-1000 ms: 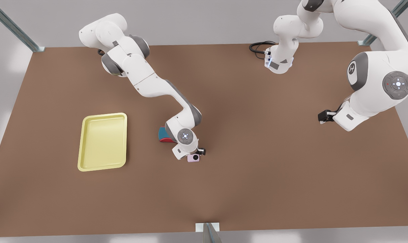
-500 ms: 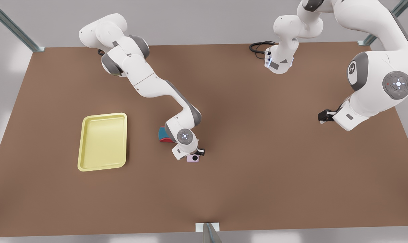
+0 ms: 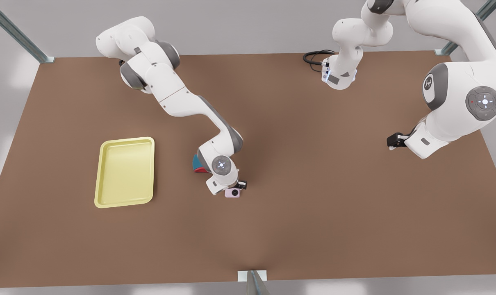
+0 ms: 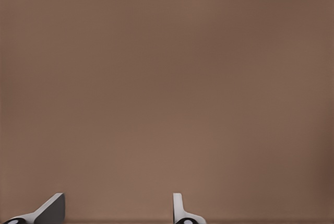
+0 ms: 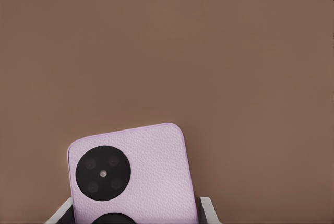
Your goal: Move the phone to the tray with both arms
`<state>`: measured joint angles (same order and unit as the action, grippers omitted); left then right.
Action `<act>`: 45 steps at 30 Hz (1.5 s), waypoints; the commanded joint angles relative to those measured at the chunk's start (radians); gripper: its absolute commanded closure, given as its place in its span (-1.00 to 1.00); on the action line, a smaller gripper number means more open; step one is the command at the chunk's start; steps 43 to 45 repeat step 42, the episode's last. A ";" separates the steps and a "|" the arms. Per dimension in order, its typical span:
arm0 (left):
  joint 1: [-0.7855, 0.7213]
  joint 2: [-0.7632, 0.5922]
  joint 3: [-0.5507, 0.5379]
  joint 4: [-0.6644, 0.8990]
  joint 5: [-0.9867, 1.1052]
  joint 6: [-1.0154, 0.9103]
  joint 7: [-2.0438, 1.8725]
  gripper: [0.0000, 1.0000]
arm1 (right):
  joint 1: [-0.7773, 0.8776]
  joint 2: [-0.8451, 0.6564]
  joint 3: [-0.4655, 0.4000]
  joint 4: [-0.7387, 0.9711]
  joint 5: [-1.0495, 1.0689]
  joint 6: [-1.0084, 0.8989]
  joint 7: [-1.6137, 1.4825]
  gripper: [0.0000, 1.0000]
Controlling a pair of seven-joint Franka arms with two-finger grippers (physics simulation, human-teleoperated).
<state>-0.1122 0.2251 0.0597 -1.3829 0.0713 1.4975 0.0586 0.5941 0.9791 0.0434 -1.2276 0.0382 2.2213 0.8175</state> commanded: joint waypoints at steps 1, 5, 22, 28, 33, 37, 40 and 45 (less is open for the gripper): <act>0.000 -0.001 0.000 0.001 -0.001 0.000 0.006 -1.00 | 0.000 -0.005 0.000 -0.003 -0.006 -0.006 -0.027 -0.50; -0.001 -0.001 0.000 0.001 -0.001 0.000 0.006 -1.00 | -0.074 -0.135 0.000 -0.133 -0.004 -0.006 -0.165 -0.50; -0.001 -0.001 -0.001 -0.001 -0.005 -0.002 -0.006 -1.00 | -0.588 -0.651 -0.125 -0.932 0.000 0.098 -1.295 -0.71; -0.004 0.002 -0.006 0.018 -0.014 0.036 -0.128 -1.00 | -0.583 -0.652 -0.125 -0.897 0.000 0.083 -1.287 -1.00; -0.012 -0.001 -0.012 0.018 -0.011 0.032 -0.140 -1.00 | -0.533 -0.804 -0.122 -0.618 -0.067 -0.287 -1.055 -1.00; -0.014 0.000 -0.014 0.018 -0.005 0.030 -0.143 -1.00 | -0.570 -0.856 -0.128 -0.300 -0.064 -0.681 -0.943 -1.00; -0.014 0.000 -0.014 0.018 -0.002 0.033 -0.143 -1.00 | -0.571 -0.856 -0.125 -0.270 -0.077 -0.712 -0.943 -1.00; -0.015 0.000 -0.014 0.018 -0.001 0.033 -0.143 -1.00 | -0.571 -0.856 -0.125 -0.270 -0.083 -0.715 -0.945 -1.00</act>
